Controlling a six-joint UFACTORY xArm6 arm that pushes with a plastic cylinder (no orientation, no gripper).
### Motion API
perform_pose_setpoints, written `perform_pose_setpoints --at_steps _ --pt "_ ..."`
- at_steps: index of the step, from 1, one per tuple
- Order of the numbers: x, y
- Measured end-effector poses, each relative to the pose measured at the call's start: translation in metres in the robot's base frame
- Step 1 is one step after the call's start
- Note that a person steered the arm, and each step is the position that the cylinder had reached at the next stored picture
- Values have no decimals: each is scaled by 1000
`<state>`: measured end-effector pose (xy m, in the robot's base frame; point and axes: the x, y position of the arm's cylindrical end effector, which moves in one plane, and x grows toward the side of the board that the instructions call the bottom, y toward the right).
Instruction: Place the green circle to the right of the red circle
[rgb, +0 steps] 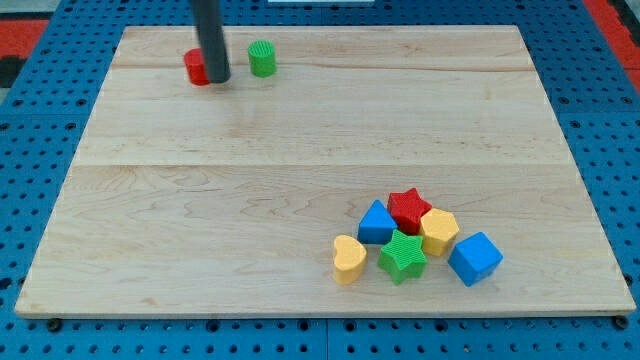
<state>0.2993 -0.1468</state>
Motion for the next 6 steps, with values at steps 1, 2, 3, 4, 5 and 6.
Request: perform_pose_setpoints --at_steps 1,2,3,4,5,6 --pt "-40 15" --pt "-87 -7" --pt "-73 85" --pt "-15 96" --pt "-42 64" --pt "-105 85"
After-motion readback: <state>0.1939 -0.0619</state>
